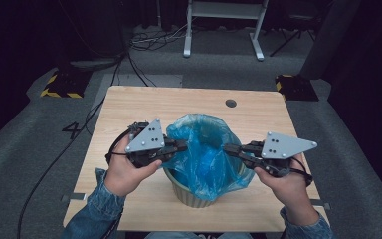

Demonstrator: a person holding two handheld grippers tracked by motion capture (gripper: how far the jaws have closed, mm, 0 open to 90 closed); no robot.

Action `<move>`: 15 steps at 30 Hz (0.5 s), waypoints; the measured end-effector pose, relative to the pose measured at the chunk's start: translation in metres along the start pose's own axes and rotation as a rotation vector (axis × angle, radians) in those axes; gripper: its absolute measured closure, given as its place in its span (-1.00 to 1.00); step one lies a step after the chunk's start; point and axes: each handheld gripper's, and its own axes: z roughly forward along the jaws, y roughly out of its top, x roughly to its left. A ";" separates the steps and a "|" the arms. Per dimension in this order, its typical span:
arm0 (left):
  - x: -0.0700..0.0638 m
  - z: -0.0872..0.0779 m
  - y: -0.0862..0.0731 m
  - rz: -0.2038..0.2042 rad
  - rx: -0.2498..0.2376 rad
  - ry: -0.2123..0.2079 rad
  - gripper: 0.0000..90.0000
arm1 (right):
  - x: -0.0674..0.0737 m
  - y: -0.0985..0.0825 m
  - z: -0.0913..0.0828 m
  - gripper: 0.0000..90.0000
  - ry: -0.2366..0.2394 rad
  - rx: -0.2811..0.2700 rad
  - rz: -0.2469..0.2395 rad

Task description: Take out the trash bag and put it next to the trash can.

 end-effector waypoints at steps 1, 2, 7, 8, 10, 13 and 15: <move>0.000 0.001 0.001 0.000 0.000 -0.003 1.00 | 0.000 0.001 0.005 1.00 0.019 0.000 0.017; 0.000 0.003 0.002 -0.001 0.000 -0.004 1.00 | 0.000 0.002 0.009 1.00 0.043 0.006 0.042; 0.000 0.008 0.005 -0.006 -0.005 -0.022 1.00 | 0.003 0.002 0.029 0.54 0.086 0.046 0.110; 0.000 0.010 0.006 -0.003 -0.004 -0.027 1.00 | 0.004 0.003 0.033 0.40 0.077 0.064 0.102; -0.002 0.014 0.008 0.003 0.005 -0.034 1.00 | 0.005 0.002 0.039 0.16 0.058 0.101 0.108; -0.003 0.020 0.010 0.016 0.026 -0.034 1.00 | 0.006 0.001 0.043 -0.13 0.014 0.147 0.095; -0.003 0.025 0.010 0.015 0.047 -0.044 1.00 | 0.006 0.000 0.037 -0.23 -0.015 0.160 0.080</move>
